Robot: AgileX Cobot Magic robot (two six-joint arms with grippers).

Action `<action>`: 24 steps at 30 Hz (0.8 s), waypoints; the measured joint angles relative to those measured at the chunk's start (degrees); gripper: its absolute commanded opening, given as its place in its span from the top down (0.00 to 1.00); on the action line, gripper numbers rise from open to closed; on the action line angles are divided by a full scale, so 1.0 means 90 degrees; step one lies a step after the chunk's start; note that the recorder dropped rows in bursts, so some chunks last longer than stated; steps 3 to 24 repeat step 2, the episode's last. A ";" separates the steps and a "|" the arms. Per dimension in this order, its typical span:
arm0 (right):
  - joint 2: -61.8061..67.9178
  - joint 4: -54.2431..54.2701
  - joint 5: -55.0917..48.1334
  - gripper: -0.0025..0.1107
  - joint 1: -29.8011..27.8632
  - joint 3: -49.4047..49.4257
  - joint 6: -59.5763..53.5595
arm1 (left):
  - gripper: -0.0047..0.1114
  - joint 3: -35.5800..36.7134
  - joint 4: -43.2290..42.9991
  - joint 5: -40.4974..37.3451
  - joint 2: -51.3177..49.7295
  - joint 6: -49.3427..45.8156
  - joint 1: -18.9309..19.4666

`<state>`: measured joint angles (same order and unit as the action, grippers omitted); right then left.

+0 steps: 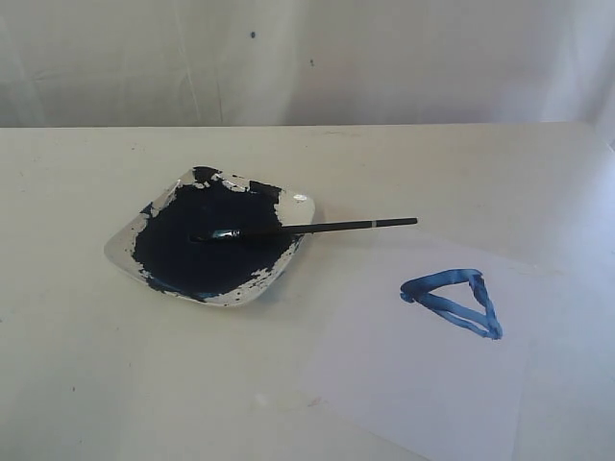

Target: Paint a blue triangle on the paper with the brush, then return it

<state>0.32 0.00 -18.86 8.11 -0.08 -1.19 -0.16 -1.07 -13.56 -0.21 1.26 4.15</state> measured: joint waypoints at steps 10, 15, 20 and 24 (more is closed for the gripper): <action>0.0000 0.0000 0.0000 0.98 0.0000 0.0000 0.0000 | 0.96 0.0000 0.0000 0.0000 0.0000 0.0000 0.0000; 0.0000 0.0000 0.0000 0.98 0.0000 0.0000 0.0000 | 0.96 0.0000 0.0000 0.0000 0.0000 0.0000 0.0000; 0.0000 0.0000 0.0000 0.98 0.0000 0.0000 0.0000 | 0.96 0.0000 0.0000 0.0000 0.0000 0.0000 0.0000; 0.0000 0.0000 0.0000 0.98 0.0000 0.0000 0.0000 | 0.96 0.0000 0.0000 0.0000 0.0000 0.0000 0.0000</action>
